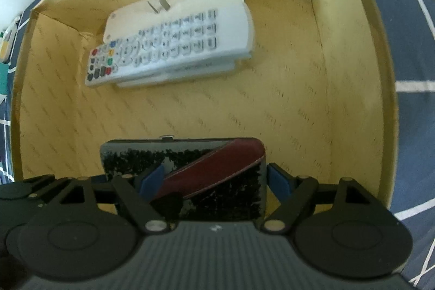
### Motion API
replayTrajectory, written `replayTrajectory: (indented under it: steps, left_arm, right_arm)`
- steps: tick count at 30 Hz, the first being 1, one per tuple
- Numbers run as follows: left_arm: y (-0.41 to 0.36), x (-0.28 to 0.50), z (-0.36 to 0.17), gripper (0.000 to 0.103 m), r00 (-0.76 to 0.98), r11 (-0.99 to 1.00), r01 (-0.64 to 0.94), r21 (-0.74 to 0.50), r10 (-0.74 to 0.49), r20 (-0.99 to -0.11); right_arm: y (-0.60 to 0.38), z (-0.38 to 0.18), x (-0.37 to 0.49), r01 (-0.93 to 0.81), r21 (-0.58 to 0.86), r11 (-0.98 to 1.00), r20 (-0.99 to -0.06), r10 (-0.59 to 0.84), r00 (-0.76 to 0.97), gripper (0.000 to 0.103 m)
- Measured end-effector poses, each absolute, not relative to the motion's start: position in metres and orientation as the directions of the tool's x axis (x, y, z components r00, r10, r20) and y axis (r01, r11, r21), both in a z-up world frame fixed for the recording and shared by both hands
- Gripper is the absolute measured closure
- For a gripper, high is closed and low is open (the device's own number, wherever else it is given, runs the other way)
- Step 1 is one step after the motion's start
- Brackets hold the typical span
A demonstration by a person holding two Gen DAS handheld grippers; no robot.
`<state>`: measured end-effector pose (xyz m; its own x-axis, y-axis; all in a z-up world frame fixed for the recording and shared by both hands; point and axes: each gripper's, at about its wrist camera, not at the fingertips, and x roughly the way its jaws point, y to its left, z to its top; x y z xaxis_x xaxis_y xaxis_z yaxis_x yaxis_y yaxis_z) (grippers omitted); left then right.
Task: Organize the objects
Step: 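Lower the black-and-red case into the box and open the right gripper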
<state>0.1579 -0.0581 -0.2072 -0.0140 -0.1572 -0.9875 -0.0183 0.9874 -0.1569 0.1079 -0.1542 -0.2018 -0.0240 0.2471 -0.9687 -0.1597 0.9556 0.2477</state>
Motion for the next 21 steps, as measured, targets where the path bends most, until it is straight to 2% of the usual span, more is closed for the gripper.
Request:
replayTrajectory:
  steps: [12, 21]
  left_arm:
    - [-0.056, 0.156, -0.215, 0.021, -0.017, 0.988, -0.025, -0.154, -0.154, -0.988]
    - [-0.052, 0.149, -0.195, 0.017, 0.026, 0.988, -0.057, -0.14, -0.139, -0.99]
  right_arm:
    - [-0.157, -0.209, 0.109, -0.17, 0.246, 0.954, -0.969, 0.244, -0.033, 0.023]
    - [-0.156, -0.202, 0.109, -0.178, 0.243, 0.954, -0.969, 0.246, -0.007, 0.023]
